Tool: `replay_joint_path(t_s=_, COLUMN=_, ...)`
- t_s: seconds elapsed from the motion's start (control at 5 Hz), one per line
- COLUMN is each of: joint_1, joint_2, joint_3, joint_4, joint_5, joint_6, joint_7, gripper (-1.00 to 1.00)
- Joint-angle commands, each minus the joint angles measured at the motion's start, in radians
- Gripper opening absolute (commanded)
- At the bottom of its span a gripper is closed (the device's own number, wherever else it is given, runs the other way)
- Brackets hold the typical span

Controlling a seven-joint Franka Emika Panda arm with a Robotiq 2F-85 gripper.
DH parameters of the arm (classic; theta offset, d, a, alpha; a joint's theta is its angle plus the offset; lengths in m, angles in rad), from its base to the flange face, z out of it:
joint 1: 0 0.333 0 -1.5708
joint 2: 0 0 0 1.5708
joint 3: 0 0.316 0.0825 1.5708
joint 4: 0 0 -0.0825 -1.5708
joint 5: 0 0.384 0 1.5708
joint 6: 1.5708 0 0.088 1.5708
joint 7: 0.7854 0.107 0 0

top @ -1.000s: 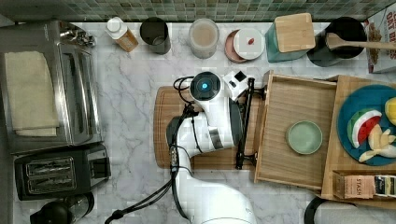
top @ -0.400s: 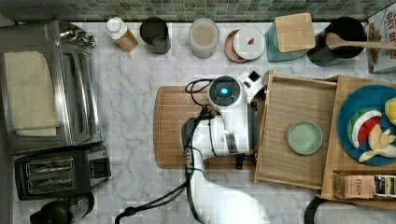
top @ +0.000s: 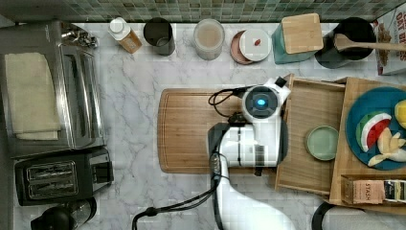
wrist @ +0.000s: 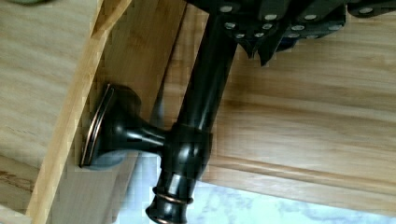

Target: Close the drawer.

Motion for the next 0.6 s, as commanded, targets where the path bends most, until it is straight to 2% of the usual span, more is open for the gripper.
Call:
replay_joint_path(t_s=0.2, joint_1=-0.252, joint_2=0.015, joint_3=-0.153, joint_4=0.064, joint_5=0.151, joint_6=-0.022, joint_7=-0.166, gripper=-1.00)
replay_joint_path(t_s=0.4, joint_1=-0.283, joint_2=0.018, joint_3=-0.178, joint_4=0.095, joint_5=0.092, joint_6=-0.040, joint_7=-0.154, gripper=-1.00)
replay_joint_path(t_s=0.6, joint_1=-0.325, joint_2=0.075, joint_3=-0.199, joint_4=0.120, joint_5=0.147, joint_6=0.045, joint_7=-0.238, gripper=-1.00)
